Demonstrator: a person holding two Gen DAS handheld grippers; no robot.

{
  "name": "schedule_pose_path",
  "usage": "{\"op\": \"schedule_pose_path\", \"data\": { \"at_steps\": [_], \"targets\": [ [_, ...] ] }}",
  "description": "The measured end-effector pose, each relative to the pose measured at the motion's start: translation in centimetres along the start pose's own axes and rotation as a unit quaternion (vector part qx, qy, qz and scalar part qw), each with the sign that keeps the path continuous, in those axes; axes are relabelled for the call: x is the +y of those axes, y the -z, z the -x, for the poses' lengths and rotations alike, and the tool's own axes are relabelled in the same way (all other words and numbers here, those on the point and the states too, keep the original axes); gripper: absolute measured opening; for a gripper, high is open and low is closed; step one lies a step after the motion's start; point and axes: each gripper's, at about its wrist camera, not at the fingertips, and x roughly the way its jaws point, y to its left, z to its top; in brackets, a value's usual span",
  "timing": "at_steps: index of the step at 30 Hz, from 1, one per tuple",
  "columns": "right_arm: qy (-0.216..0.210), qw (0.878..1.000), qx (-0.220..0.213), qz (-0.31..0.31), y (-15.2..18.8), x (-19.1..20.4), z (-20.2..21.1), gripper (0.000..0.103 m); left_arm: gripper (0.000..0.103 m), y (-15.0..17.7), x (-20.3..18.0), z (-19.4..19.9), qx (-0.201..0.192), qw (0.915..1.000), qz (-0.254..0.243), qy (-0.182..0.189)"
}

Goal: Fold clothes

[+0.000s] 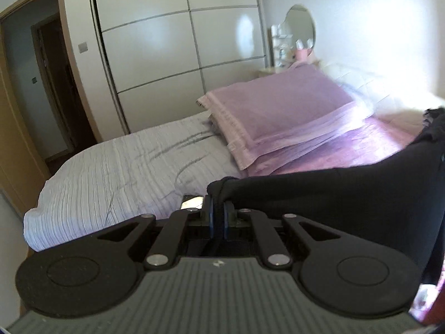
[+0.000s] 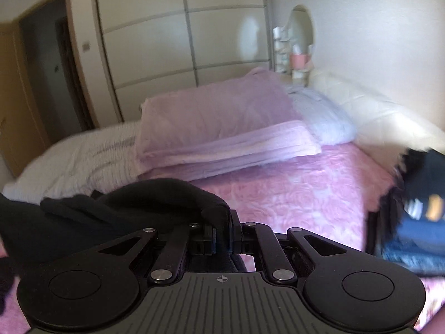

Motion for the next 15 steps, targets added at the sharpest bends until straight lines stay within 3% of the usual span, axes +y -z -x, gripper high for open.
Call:
{"op": "schedule_pose_path", "data": {
  "at_steps": [2, 3, 4, 5, 6, 8, 10, 15],
  "targets": [
    [-0.007, 0.999, 0.022, 0.028, -1.0, 0.0, -6.7, 0.007, 0.013, 0.8, -0.7, -4.9, 0.035, 0.9992, 0.002, -0.017],
    [-0.011, 0.998, 0.032, 0.043, -1.5, 0.0, -10.0, 0.009, 0.022, 1.7, -1.1, -7.7, 0.055, 0.998, 0.007, -0.029],
    [-0.003, 0.997, 0.048, 0.057, -1.1, 0.1, -13.9, 0.033, 0.031, 2.8, -1.6, -10.4, 0.078, 0.9959, 0.014, -0.042],
    [0.006, 0.995, 0.063, 0.071, -0.7, 0.1, -17.8, 0.048, 0.033, 4.1, -2.2, -12.9, 0.107, 0.9926, 0.022, -0.051],
    [0.014, 0.993, 0.079, 0.085, -0.3, 0.1, -21.7, 0.072, 0.033, 5.5, -2.8, -15.3, 0.139, 0.9881, 0.031, -0.059],
    [0.0, 0.989, 0.115, 0.089, 1.1, 0.0, -27.4, 0.074, 0.033, 8.4, -4.2, -19.0, 0.195, 0.9776, 0.049, -0.064],
    [-0.018, 0.985, 0.143, 0.094, 2.7, 0.3, -30.6, 0.074, 0.037, 11.3, -6.2, -20.2, 0.231, 0.9693, 0.069, -0.046],
    [-0.068, 0.973, 0.206, 0.082, 8.8, -1.0, -32.1, 0.074, 0.046, 18.1, -11.2, -18.4, 0.294, 0.9477, 0.118, 0.036]
  ]
}}
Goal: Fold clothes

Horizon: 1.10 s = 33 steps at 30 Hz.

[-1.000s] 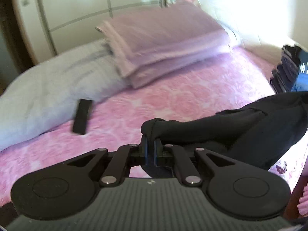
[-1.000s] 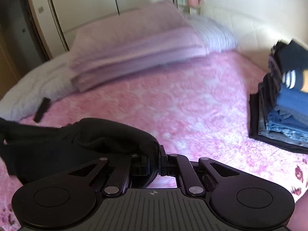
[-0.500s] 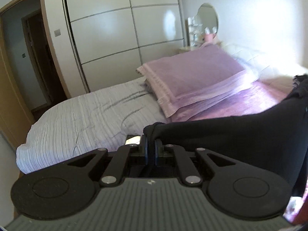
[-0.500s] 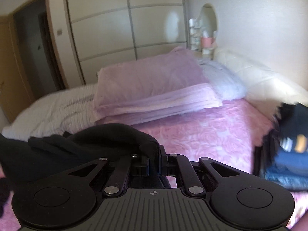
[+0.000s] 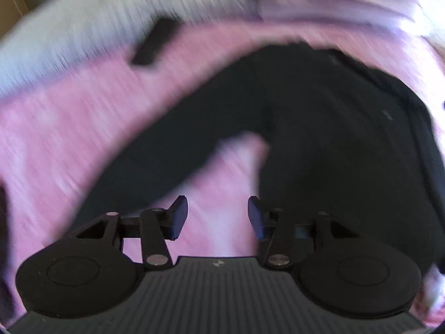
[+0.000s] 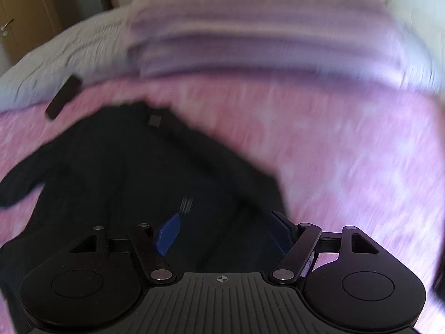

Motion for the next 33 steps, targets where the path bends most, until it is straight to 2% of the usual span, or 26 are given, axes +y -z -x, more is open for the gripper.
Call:
{"op": "schedule_pose_path", "data": {
  "at_steps": [2, 4, 8, 9, 10, 11, 12, 13, 14, 15, 17, 19, 21, 23, 24, 25, 26, 27, 28, 30, 32, 33],
  "targets": [
    [-0.014, 0.999, 0.031, -0.02, 3.5, -0.4, 0.0, 0.074, 0.054, 2.9, -1.3, -0.3, 0.025, 0.9991, 0.002, 0.035],
    [-0.018, 0.997, 0.063, -0.041, 7.3, -0.2, 0.6, 0.074, 0.065, 6.0, -2.5, -0.7, 0.047, 0.9975, -0.011, 0.051],
    [-0.016, 0.989, 0.124, -0.084, 14.2, 0.8, 1.4, 0.074, 0.062, 9.0, -3.0, -3.4, 0.092, 0.9929, -0.034, 0.068],
    [-0.014, 0.986, 0.136, -0.095, 15.4, 1.2, 1.3, 0.074, 0.05, 9.6, -2.9, -4.0, 0.102, 0.9912, -0.038, 0.075],
    [-0.012, 0.984, 0.141, -0.109, 16.6, 1.4, 1.2, 0.074, 0.024, 10.0, -2.9, -4.2, 0.105, 0.9896, -0.043, 0.087],
    [-0.012, 0.982, 0.143, -0.123, 17.4, 1.5, 1.0, 0.073, 0.014, 10.0, -2.8, -4.1, 0.105, 0.9884, -0.05, 0.098],
    [-0.012, 0.98, 0.143, -0.135, 17.9, 1.4, 1.0, 0.066, 0.007, 9.8, -2.7, -3.9, 0.105, 0.9872, -0.057, 0.106],
    [-0.004, 0.98, 0.142, -0.142, 18.1, 1.2, 1.2, 0.023, 0.006, 9.6, -2.7, -3.2, 0.101, 0.9864, -0.065, 0.112],
    [0.011, 0.981, 0.141, -0.13, 17.7, 1.0, 1.9, 0.003, 0.006, 9.4, -2.5, -2.0, 0.094, 0.9861, -0.071, 0.117],
    [0.026, 0.983, 0.14, -0.116, 17.2, 0.8, 2.7, 0.001, 0.006, 9.2, -2.1, -0.7, 0.087, 0.986, -0.074, 0.121],
    [0.066, 0.986, 0.131, -0.079, 16.0, 0.0, 4.9, 0.001, 0.006, 8.9, -1.4, 2.0, 0.072, 0.9854, -0.081, 0.131],
    [0.133, 0.984, 0.108, -0.049, 14.2, -2.2, 8.0, 0.001, 0.006, 8.6, -0.4, 4.4, 0.063, 0.9851, -0.083, 0.137],
    [0.202, 0.974, 0.084, -0.065, 12.5, -6.0, 10.6, 0.001, 0.006, 8.5, 0.3, 6.2, 0.058, 0.9854, -0.075, 0.141],
    [0.26, 0.96, 0.064, -0.087, 11.3, -9.0, 11.8, 0.002, 0.006, 8.5, 0.7, 6.4, 0.063, 0.9851, -0.063, 0.147],
    [0.267, 0.957, 0.06, -0.098, 10.9, -9.5, 11.6, 0.012, 0.006, 8.7, 0.8, 6.0, 0.067, 0.985, -0.057, 0.148],
    [0.273, 0.954, 0.058, -0.109, 10.6, -9.9, 11.4, 0.035, 0.006, 8.9, 0.8, 5.5, 0.072, 0.9849, -0.051, 0.149],
    [0.256, 0.959, 0.045, -0.113, 10.7, -8.9, 10.8, 0.049, 0.006, 9.2, 0.8, 4.9, 0.076, 0.9847, -0.046, 0.15],
    [0.236, 0.964, 0.032, -0.117, 10.9, -7.8, 10.2, 0.068, 0.006, 9.2, 0.9, 4.2, 0.081, 0.9845, -0.04, 0.15],
    [0.196, 0.973, 0.022, -0.12, 11.7, -6.5, 9.6, 0.069, 0.006, 9.3, 1.0, 3.7, 0.083, 0.9845, -0.037, 0.15],
    [0.097, 0.987, 0.035, -0.122, 13.1, -3.6, 7.3, 0.069, 0.006, 9.5, 1.1, 2.8, 0.086, 0.9847, -0.033, 0.148],
    [0.021, 0.994, 0.056, -0.094, 15.0, -1.2, 4.6, 0.069, 0.007, 9.2, 1.2, 1.5, 0.087, 0.9852, -0.037, 0.143],
    [0.002, 0.996, 0.063, -0.067, 15.7, -0.2, 3.4, 0.069, 0.007, 9.1, 1.2, 1.3, 0.086, 0.9856, -0.041, 0.14]
  ]
}}
